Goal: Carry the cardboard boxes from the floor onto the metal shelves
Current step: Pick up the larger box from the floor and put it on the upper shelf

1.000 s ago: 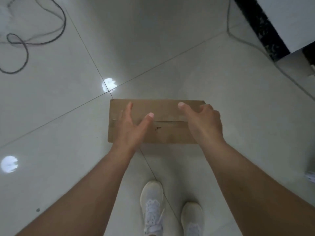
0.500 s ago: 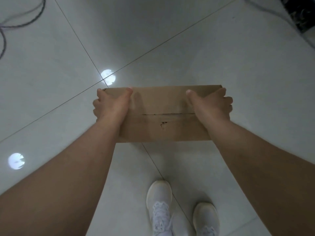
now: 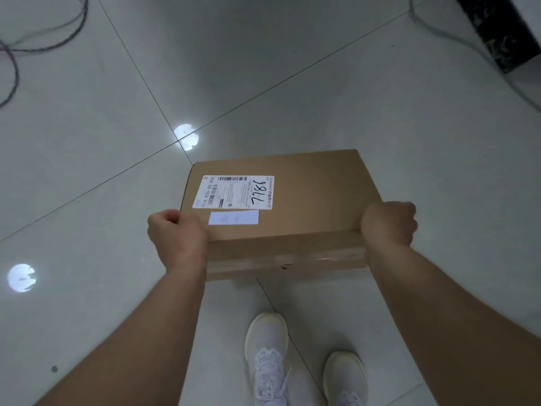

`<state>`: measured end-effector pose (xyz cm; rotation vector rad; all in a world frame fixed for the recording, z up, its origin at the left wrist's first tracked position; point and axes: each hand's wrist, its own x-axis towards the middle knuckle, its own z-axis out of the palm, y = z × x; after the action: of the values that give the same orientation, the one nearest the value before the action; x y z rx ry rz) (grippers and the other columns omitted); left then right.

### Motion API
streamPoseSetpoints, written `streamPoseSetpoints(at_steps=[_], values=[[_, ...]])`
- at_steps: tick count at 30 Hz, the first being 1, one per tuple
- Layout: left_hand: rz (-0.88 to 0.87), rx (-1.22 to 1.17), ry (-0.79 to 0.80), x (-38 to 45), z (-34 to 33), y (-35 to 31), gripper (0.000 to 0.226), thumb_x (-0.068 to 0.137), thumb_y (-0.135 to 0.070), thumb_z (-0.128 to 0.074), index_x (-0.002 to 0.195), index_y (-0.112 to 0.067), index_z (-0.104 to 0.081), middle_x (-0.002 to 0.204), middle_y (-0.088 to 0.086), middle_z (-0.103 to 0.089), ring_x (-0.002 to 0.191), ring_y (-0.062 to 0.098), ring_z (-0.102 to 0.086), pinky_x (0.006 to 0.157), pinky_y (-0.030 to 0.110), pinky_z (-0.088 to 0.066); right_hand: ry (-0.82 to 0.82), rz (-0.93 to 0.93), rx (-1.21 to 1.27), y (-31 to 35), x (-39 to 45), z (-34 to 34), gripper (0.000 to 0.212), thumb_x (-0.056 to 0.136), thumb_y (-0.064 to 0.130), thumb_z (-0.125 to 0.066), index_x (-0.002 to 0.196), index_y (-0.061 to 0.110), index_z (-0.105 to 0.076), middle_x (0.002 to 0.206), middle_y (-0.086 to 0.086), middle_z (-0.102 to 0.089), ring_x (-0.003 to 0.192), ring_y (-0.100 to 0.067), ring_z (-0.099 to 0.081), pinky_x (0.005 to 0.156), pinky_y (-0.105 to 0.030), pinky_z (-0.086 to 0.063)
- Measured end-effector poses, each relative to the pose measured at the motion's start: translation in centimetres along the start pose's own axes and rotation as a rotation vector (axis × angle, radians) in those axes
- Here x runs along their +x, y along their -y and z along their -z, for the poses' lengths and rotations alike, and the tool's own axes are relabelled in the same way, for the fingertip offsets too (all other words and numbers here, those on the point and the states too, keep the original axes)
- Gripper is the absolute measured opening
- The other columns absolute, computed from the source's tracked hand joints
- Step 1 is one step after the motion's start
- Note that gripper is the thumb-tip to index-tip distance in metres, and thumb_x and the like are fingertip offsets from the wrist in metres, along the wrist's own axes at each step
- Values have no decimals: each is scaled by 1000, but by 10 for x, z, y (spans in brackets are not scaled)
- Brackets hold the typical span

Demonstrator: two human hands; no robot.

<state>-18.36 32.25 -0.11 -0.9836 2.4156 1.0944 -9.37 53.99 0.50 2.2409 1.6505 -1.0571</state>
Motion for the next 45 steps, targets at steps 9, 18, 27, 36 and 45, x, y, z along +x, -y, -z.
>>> streamPoseSetpoints(at_steps=[9, 18, 27, 36, 45], values=[[39, 8, 138, -2, 8, 14, 43, 82, -6, -38, 117, -16, -60, 131, 5, -51, 86, 19, -47, 67, 24, -37, 37, 67, -43, -11, -7, -1, 41, 89, 5, -37, 128, 0, -50, 137, -23, -50, 124, -39, -49, 97, -39, -40], [154, -75, 450, -9, 23, 37, 77, 60, -33, -57, 134, -39, -38, 131, -7, -55, 116, 16, -51, 105, 41, -37, 133, 153, 136, -38, -9, 7, 54, 78, -1, -40, 128, 16, -54, 113, -6, -60, 95, -25, -53, 89, -38, -47], [-38, -182, 556, -33, 39, 17, 49, 80, -28, -61, 127, -31, -50, 107, -18, -65, 101, 4, -58, 78, 23, -40, 261, 242, 264, -51, -20, 43, 52, 75, 0, -54, 126, 11, -50, 99, 2, -57, 79, -12, -53, 67, -24, -41], [-265, -165, 526, -76, 85, -27, 66, 69, -28, -71, 130, -39, -47, 117, -15, -63, 114, 14, -57, 102, 37, -43, 215, 480, 404, -17, -52, 123, 54, 81, 18, -65, 131, 11, -47, 115, 1, -54, 99, -16, -53, 84, -24, -39], [-421, -268, 493, -161, 155, -83, 60, 75, -23, -71, 128, -40, -49, 117, -14, -65, 110, 10, -59, 87, 25, -43, 170, 624, 502, 5, -109, 230, 51, 83, 17, -64, 131, 12, -49, 112, 1, -55, 98, -16, -53, 85, -25, -41]])
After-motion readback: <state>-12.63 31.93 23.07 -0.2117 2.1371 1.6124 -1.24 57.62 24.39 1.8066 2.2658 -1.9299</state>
